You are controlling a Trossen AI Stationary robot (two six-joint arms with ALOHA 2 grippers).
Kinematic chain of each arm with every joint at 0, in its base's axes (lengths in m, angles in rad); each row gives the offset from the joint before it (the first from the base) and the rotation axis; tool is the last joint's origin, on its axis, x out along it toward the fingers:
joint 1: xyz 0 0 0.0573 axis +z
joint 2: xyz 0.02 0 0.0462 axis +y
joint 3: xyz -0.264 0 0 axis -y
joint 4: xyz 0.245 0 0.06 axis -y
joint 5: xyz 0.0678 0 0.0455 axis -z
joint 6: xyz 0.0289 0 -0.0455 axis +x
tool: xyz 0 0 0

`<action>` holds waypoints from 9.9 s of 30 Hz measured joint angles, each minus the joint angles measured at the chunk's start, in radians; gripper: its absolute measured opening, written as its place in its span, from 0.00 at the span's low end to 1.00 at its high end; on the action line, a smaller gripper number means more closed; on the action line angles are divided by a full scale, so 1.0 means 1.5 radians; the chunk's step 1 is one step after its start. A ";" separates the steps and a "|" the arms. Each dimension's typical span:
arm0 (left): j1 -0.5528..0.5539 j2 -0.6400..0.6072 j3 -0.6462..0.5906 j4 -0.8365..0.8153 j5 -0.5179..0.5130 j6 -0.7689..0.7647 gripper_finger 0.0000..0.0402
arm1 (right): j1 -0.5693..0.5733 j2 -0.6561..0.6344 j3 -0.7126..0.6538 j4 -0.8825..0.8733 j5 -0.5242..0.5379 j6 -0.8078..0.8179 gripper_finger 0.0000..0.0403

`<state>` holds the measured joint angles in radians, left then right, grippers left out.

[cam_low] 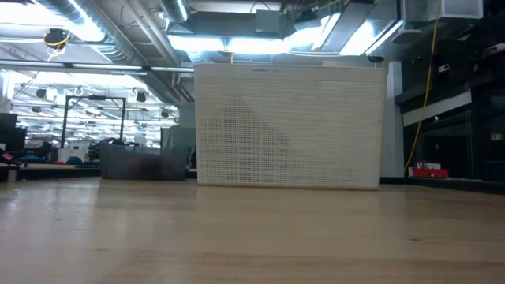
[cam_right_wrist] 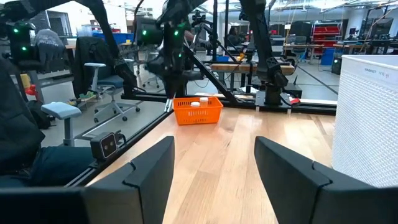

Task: Pick & Place Medicine items
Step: Put the pink capsule into the orange bin, then return to Home Position

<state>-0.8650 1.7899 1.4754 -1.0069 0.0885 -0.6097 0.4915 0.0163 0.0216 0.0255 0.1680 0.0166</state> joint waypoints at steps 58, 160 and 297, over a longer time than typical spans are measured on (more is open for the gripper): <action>0.035 -0.464 -0.428 0.537 -0.316 0.231 0.33 | 0.000 0.000 0.000 0.000 -0.003 0.000 0.56; 0.236 -1.101 -0.977 0.678 -0.055 0.477 0.22 | 0.000 0.000 0.000 0.000 -0.002 0.000 0.56; 0.884 -1.163 -0.929 0.584 -0.288 0.549 0.22 | 0.000 0.000 0.000 0.001 -0.001 0.000 0.56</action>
<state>0.4618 0.0456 0.0826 -0.1314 -0.3431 0.2134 0.4915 0.0166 0.0216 0.0277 0.1669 0.0166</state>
